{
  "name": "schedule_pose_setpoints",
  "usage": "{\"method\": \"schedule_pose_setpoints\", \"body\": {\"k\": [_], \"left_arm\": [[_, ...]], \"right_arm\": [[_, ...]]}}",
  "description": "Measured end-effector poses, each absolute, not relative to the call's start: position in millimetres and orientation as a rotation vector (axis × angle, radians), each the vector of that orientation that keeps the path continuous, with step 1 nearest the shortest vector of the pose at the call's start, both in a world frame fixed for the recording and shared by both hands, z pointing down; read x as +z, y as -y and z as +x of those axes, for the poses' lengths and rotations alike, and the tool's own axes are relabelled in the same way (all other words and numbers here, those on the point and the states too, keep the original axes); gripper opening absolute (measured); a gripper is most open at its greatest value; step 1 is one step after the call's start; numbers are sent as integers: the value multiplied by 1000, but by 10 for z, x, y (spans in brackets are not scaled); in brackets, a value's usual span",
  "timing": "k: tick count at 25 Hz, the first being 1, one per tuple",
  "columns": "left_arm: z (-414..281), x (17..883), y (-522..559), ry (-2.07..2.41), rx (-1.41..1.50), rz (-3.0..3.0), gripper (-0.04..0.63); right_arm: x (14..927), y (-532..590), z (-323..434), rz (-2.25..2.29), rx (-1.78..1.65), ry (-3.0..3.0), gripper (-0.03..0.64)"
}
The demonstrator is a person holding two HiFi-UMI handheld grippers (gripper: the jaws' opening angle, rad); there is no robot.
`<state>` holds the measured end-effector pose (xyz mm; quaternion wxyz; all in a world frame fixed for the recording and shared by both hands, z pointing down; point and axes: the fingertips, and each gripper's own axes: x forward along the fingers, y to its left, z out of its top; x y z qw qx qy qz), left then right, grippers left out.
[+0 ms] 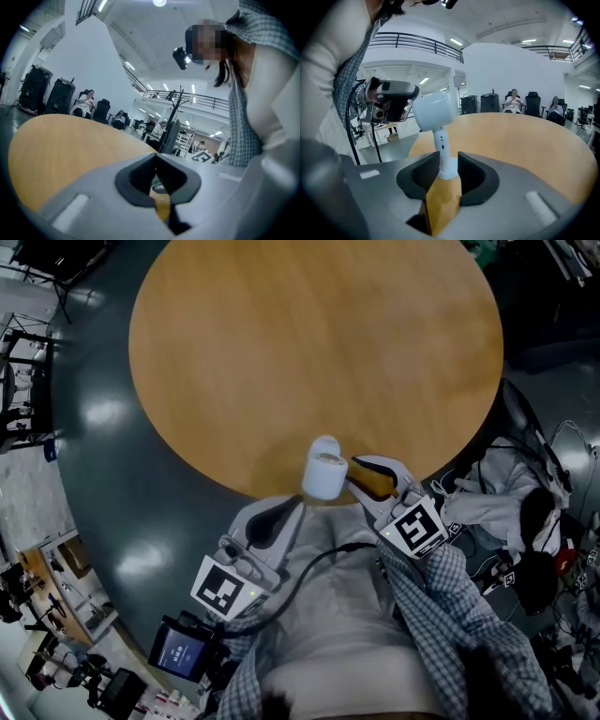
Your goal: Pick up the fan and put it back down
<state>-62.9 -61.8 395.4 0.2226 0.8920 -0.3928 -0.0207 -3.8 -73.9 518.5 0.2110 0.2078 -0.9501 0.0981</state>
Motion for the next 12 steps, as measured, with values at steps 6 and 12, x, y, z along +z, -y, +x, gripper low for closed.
{"method": "schedule_pose_setpoints", "body": {"k": [6, 12], "left_arm": [[-544, 3770, 688, 1094, -55, 2508, -2], [-499, 3644, 745, 1080, -93, 2578, -2]], "right_arm": [[4867, 931, 376, 808, 363, 2633, 38], [4553, 1092, 329, 863, 188, 2609, 5]]}}
